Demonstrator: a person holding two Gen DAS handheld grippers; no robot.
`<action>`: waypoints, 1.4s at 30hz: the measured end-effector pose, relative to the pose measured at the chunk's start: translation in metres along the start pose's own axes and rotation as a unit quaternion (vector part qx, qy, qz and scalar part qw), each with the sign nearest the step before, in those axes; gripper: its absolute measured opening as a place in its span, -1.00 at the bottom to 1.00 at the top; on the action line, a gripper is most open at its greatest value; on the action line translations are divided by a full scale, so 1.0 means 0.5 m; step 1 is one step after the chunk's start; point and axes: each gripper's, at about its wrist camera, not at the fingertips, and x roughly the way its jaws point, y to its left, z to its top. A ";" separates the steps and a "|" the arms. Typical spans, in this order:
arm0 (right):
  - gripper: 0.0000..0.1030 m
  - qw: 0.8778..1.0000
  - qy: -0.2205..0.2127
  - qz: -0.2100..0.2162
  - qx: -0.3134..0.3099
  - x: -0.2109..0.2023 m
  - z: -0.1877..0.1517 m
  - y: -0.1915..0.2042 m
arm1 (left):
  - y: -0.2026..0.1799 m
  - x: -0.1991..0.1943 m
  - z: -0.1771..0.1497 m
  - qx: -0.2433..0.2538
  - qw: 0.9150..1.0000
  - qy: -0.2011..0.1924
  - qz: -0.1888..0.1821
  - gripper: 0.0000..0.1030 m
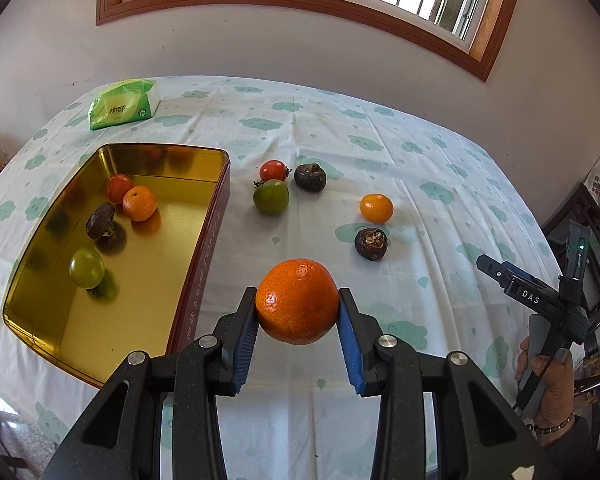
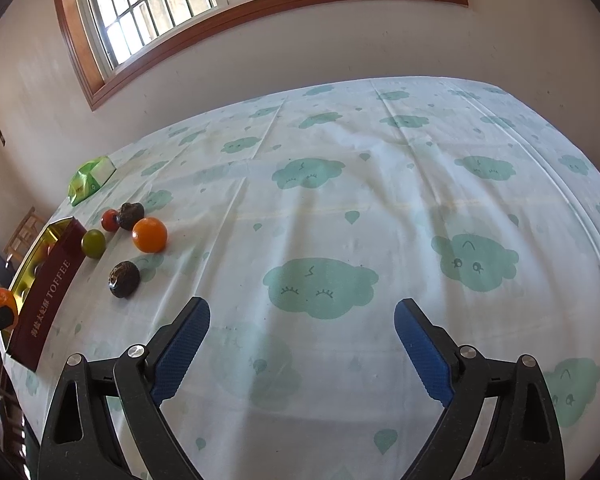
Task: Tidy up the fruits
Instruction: 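Carry the held mandarin with left gripper over the gold tray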
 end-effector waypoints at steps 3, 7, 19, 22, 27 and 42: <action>0.82 1.000 0.000 -0.001 0.000 0.001 0.000 0.001 | 0.008 -0.013 0.005 0.001 1.000 -0.009 0.008 -0.34; 0.82 1.000 0.000 -0.002 0.000 0.002 0.001 0.003 | 0.017 -0.031 0.009 0.006 1.000 -0.023 0.021 -0.34; 0.83 1.000 0.001 -0.006 0.001 0.005 0.002 0.007 | 0.060 -0.031 0.003 -0.005 0.999 -0.024 0.049 -0.34; 0.83 1.000 0.001 -0.008 0.001 0.006 0.003 0.008 | 0.070 -0.030 0.002 -0.005 0.998 -0.026 0.056 -0.34; 0.83 1.000 0.001 -0.009 0.001 0.007 0.003 0.009 | 0.091 -0.027 0.005 -0.014 0.997 -0.027 0.065 -0.33; 0.83 1.000 0.003 -0.017 0.002 0.012 0.004 0.017 | 0.144 -0.009 -0.001 -0.033 0.995 -0.017 0.087 -0.33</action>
